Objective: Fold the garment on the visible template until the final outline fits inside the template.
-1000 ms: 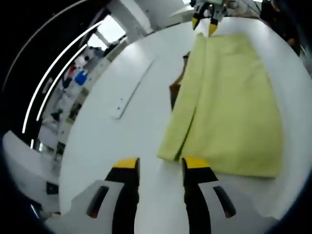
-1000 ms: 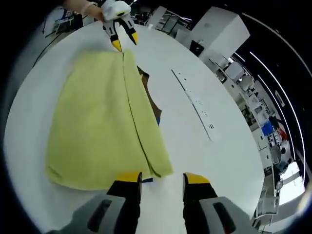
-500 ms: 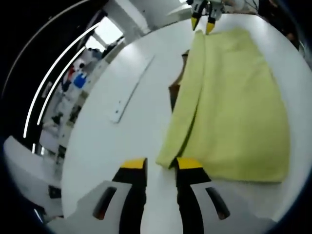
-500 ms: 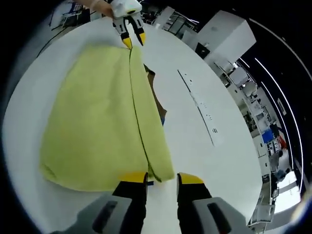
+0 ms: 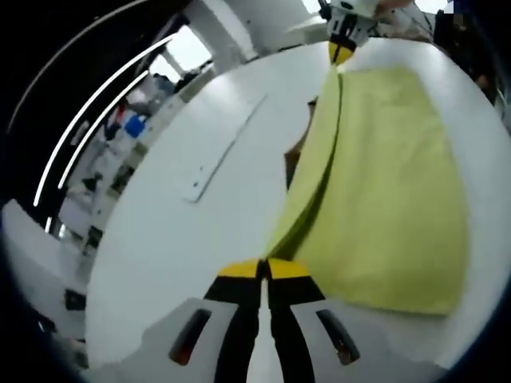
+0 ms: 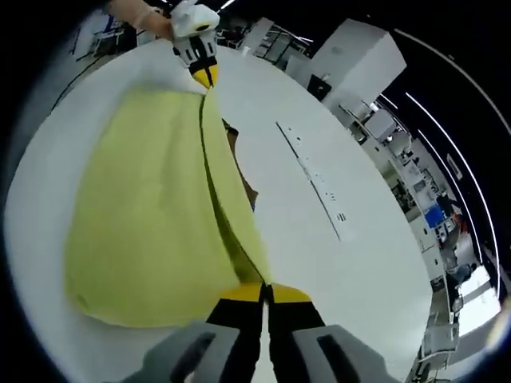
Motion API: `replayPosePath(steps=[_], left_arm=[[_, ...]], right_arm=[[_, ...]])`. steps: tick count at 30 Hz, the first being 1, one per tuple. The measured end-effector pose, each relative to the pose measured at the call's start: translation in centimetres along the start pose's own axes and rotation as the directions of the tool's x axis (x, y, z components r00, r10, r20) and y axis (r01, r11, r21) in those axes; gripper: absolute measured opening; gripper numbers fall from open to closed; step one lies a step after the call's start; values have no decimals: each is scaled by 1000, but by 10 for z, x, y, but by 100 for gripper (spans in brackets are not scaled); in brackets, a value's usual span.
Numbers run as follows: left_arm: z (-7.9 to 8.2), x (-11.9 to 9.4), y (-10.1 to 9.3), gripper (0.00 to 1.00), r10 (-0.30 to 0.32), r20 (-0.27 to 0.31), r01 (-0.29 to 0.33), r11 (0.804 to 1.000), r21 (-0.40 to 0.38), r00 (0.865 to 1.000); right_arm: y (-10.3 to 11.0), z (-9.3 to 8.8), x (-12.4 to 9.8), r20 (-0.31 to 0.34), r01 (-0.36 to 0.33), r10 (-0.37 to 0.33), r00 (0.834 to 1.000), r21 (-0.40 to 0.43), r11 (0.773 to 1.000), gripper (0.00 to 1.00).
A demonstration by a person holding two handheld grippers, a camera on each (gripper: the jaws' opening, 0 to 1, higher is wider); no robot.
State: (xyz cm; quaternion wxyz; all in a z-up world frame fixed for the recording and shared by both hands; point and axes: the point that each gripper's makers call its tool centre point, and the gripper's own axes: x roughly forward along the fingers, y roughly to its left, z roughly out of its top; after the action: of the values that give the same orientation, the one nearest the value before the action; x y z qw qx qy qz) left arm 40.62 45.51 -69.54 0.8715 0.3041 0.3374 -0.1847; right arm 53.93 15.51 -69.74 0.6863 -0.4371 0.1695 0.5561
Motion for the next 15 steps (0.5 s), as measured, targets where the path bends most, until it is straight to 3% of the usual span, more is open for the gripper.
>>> replayPosePath(steps=[2, 8, 12, 15], left_arm=[[0, 1, 3, 0, 1, 4, -1, 999, -44, 1000], [1, 6, 13, 0, 23, 9, -21, 987, -159, 1000], [-3, 12, 17, 0, 23, -3, -23, 969, -244, 1000], [-7, 20, 16, 0, 15, -16, -18, 964, -264, 1000]], right_arm=[[-4, 2, -1, 20, 4, -5, 1000, 70, 998, 0], [-16, 4, 0, 51, 16, -26, 998, 177, 984, 0], [-22, 4, 5, 60, 13, -33, 998, 296, 955, 0], [-21, -2, 14, 43, 0, -14, 999, 318, 948, 0]])
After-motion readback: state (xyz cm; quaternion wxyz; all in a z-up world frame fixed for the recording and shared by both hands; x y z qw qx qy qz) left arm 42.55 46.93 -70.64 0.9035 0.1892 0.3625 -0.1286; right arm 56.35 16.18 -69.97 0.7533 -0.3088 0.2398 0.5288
